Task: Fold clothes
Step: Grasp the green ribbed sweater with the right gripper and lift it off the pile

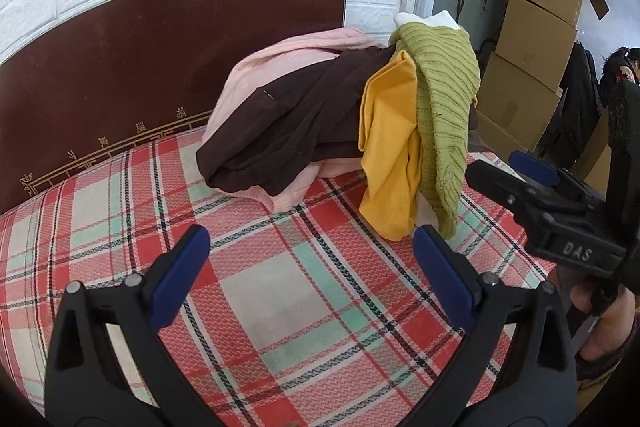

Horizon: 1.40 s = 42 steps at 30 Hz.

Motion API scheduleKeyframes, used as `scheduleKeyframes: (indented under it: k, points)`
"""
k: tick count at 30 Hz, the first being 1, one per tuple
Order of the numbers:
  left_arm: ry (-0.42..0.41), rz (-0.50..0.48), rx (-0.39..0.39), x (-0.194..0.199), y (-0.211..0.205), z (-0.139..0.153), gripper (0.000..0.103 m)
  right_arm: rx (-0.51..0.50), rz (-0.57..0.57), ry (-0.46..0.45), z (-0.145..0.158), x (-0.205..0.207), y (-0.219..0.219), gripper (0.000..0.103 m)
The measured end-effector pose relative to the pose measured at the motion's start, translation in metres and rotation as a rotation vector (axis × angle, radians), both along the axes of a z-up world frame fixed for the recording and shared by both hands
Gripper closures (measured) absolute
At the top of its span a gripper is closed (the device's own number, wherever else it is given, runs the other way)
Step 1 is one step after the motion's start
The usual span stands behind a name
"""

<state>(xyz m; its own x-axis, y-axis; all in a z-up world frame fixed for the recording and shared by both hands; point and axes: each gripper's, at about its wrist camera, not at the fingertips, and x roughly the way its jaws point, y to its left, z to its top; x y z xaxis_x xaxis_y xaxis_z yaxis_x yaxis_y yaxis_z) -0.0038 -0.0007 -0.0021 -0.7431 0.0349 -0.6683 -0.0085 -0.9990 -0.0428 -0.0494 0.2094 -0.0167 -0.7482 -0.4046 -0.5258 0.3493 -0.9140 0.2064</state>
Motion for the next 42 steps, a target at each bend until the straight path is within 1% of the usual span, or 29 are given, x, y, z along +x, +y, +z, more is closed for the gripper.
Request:
scheduleKeyframes:
  k: [2, 4, 6, 7, 8, 9, 10, 11, 12, 13, 15, 16, 18, 19, 20, 22, 23, 24, 25, 28, 30, 32, 35, 36, 40, 42]
  points:
    - [-0.009, 0.004, 0.002, -0.004, 0.0, -0.004, 0.001, 0.014, -0.012, -0.013, -0.007, -0.018, -0.002, 0.0]
    - [-0.019, 0.007, 0.004, -0.008, 0.0, -0.008, 0.001, 0.026, -0.025, -0.025, -0.013, -0.032, -0.005, 0.002]
    - [-0.026, 0.002, 0.007, -0.01, 0.001, -0.01, 0.001, 0.038, -0.021, -0.04, -0.02, -0.044, -0.01, 0.014]
    - [-0.03, -0.001, 0.008, -0.011, 0.002, -0.012, 0.001, 0.042, -0.015, -0.05, -0.024, -0.052, -0.012, 0.017]
    - [-0.034, -0.004, 0.01, -0.012, 0.002, -0.013, 0.001, 0.046, -0.014, -0.063, -0.028, -0.06, -0.013, 0.03]
    - [-0.046, -0.005, 0.011, -0.012, 0.002, -0.014, 0.001, 0.049, -0.021, -0.08, -0.032, -0.067, -0.013, 0.05]
    - [-0.059, -0.006, 0.013, -0.012, 0.002, -0.014, 0.001, 0.028, -0.022, -0.091, -0.035, -0.072, -0.008, 0.061]
    - [-0.031, -0.011, 0.016, -0.011, 0.001, -0.016, 0.001, -0.026, -0.014, -0.092, -0.036, -0.075, 0.003, 0.081]
    - [-0.026, -0.014, 0.019, -0.011, 0.0, -0.016, 0.001, -0.08, -0.009, -0.092, -0.037, -0.077, 0.015, 0.092]
    - [-0.022, -0.017, 0.022, -0.01, -0.001, -0.017, 0.001, -0.129, -0.007, -0.097, -0.038, -0.079, 0.028, 0.092]
    - [-0.036, -0.027, 0.022, -0.011, -0.002, -0.017, 0.001, -0.239, 0.009, -0.143, -0.033, -0.077, 0.051, 0.093]
    - [-0.044, -0.031, 0.026, -0.011, -0.002, -0.016, 0.001, -0.31, 0.022, -0.167, -0.03, -0.075, 0.064, 0.093]
    - [-0.032, -0.049, 0.03, -0.009, 0.0, -0.013, 0.001, -0.495, 0.05, -0.19, -0.018, -0.074, 0.096, 0.094]
    - [-0.031, -0.057, 0.036, -0.008, 0.0, -0.011, 0.001, -0.584, 0.064, -0.191, -0.009, -0.073, 0.111, 0.094]
    - [-0.03, -0.064, 0.043, -0.007, 0.0, -0.01, 0.001, -0.654, 0.084, -0.178, 0.003, -0.074, 0.124, 0.098]
    - [-0.027, -0.073, 0.073, -0.005, -0.001, -0.005, 0.001, -0.732, 0.13, -0.129, 0.031, -0.074, 0.148, 0.098]
    - [-0.04, -0.076, 0.09, -0.004, -0.001, -0.003, 0.001, -0.774, 0.161, -0.111, 0.047, -0.072, 0.156, 0.098]
    - [-0.034, -0.083, 0.102, -0.003, -0.001, 0.0, 0.001, -0.785, 0.189, -0.079, 0.064, -0.069, 0.159, 0.098]
    - [-0.025, -0.085, 0.096, -0.001, 0.0, 0.002, 0.001, -0.779, 0.206, -0.053, 0.081, -0.066, 0.161, 0.098]
    - [-0.001, -0.103, 0.095, 0.006, 0.0, 0.007, 0.001, -0.797, 0.25, -0.03, 0.121, -0.057, 0.166, 0.097]
    - [-0.001, -0.111, 0.083, 0.011, 0.002, 0.01, 0.001, -0.825, 0.312, 0.012, 0.136, -0.033, 0.152, 0.097]
    - [0.032, -0.135, 0.084, 0.02, 0.004, 0.019, 0.001, -0.834, 0.378, 0.044, 0.154, -0.005, 0.138, 0.097]
    - [0.099, -0.172, 0.083, 0.033, 0.009, 0.034, 0.001, -0.833, 0.46, 0.109, 0.197, 0.009, 0.128, 0.097]
    - [0.109, -0.177, 0.073, 0.037, 0.011, 0.038, 0.001, -0.831, 0.486, 0.13, 0.21, 0.013, 0.124, 0.097]
    - [0.161, -0.232, 0.092, 0.056, 0.013, 0.052, 0.001, -0.83, 0.583, 0.234, 0.257, 0.041, 0.105, 0.097]
    - [0.166, -0.25, 0.096, 0.062, 0.013, 0.055, 0.001, -0.829, 0.633, 0.286, 0.282, 0.058, 0.096, 0.097]
